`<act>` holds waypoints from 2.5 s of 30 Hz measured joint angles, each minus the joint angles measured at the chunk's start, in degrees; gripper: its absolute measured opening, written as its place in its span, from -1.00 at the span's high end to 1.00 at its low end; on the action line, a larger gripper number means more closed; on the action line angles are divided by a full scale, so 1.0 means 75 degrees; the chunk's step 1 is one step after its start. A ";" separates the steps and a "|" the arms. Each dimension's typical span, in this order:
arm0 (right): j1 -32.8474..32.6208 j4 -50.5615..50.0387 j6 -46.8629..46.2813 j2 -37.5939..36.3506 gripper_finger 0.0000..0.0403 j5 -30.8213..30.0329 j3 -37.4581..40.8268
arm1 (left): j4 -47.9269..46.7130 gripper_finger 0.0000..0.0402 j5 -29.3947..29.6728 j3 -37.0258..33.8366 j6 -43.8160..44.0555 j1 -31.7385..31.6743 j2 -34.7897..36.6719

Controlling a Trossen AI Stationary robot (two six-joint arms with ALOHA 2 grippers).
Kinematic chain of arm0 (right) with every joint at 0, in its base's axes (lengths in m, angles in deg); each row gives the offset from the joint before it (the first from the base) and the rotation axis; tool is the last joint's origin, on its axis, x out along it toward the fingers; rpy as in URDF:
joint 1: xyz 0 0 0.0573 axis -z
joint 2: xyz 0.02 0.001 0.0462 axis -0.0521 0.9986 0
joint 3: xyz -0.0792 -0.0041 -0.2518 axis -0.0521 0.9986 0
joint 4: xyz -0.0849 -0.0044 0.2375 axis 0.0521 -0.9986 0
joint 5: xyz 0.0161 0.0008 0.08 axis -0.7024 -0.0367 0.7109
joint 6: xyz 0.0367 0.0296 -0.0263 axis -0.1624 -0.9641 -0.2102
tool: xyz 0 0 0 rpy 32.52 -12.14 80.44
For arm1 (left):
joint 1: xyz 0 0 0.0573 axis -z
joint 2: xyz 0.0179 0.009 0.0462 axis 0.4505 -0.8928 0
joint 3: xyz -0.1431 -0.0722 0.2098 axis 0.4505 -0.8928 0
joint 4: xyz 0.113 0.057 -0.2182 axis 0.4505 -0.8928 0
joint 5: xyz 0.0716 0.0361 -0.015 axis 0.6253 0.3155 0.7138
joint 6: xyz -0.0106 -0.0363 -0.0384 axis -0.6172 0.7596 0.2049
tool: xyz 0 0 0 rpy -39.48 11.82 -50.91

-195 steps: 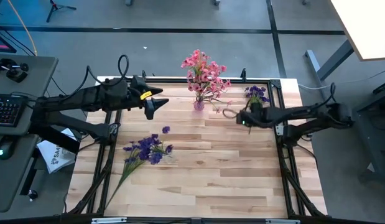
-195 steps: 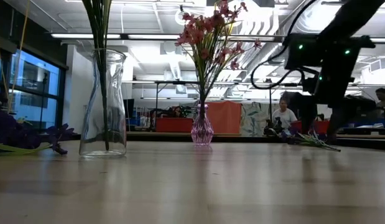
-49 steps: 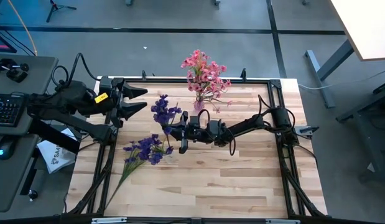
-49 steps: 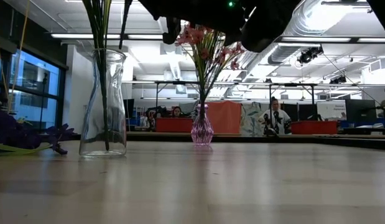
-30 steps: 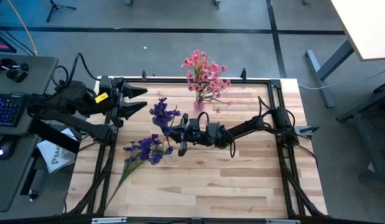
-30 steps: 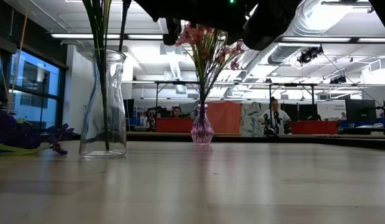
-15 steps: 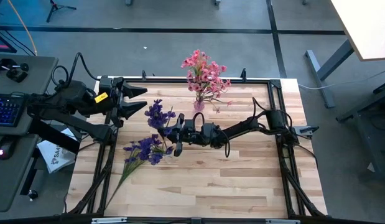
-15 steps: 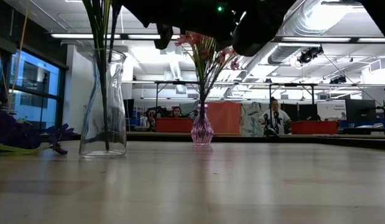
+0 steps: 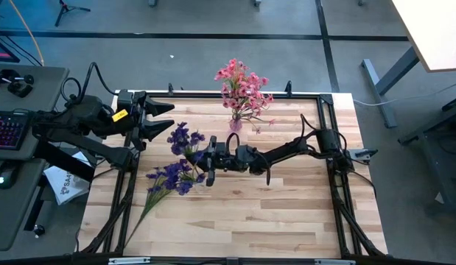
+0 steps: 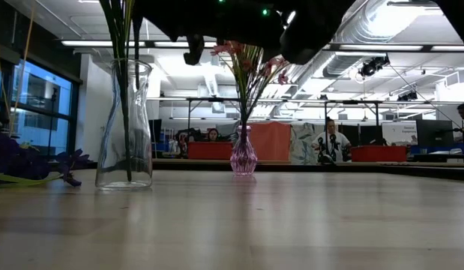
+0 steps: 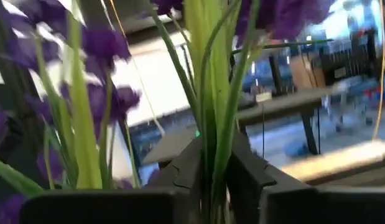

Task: Sort flowers into vase by color
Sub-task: Put the top purple flowers into the transparent vase, then put the purple flowers into the transparent vase

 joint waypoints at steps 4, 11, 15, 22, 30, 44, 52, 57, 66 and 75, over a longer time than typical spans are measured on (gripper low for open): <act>0.0000 -0.1087 -0.0109 -0.0309 0.50 -0.0001 0.0000 | 0.0000 -0.38 0.0000 0.0000 0.0003 0.0001 0.0000; -0.0043 -0.2845 0.0001 -0.0962 0.06 -0.0001 0.0000 | -0.0006 -0.38 -0.0003 0.0000 0.0003 0.0001 0.0000; -0.0136 -0.4252 0.0330 -0.1475 -0.14 0.0058 0.0000 | -0.0015 -0.38 -0.0036 0.0000 -0.0008 0.0001 0.0000; -0.0208 -0.7154 0.0371 -0.2514 -0.32 0.0148 0.0000 | -0.0021 -0.38 -0.0227 0.0002 -0.0135 0.0002 0.0089; -0.0196 -0.9935 0.0345 -0.3792 -0.35 0.0249 0.0000 | -0.0322 -0.38 -0.0210 0.0006 -0.0215 0.0002 0.0438; -0.0184 -1.2735 -0.0340 -0.5422 -0.35 -0.1769 0.0000 | -0.4355 -0.38 -0.4950 0.0003 0.5671 0.1490 0.0281; -0.0184 -1.2842 -0.0339 -0.5318 -0.35 -0.1778 0.0000 | -0.7047 -0.38 -0.4117 0.0009 0.8524 0.3975 -0.0420; -0.0184 -1.2840 -0.0325 -0.5278 -0.35 -0.1885 0.0000 | -0.8817 -0.38 -0.3531 -0.0490 1.0050 0.4887 -0.1415; -0.0184 -1.2844 -0.0262 -0.5240 -0.35 -0.1883 0.0000 | -0.6285 -0.38 -0.4077 -0.2832 1.0995 0.5233 -0.2708; -0.0085 -1.2839 -0.0261 -0.5240 -0.35 -0.1875 0.0000 | -0.5426 -0.38 -0.4061 -0.3389 1.1399 0.5215 -0.3672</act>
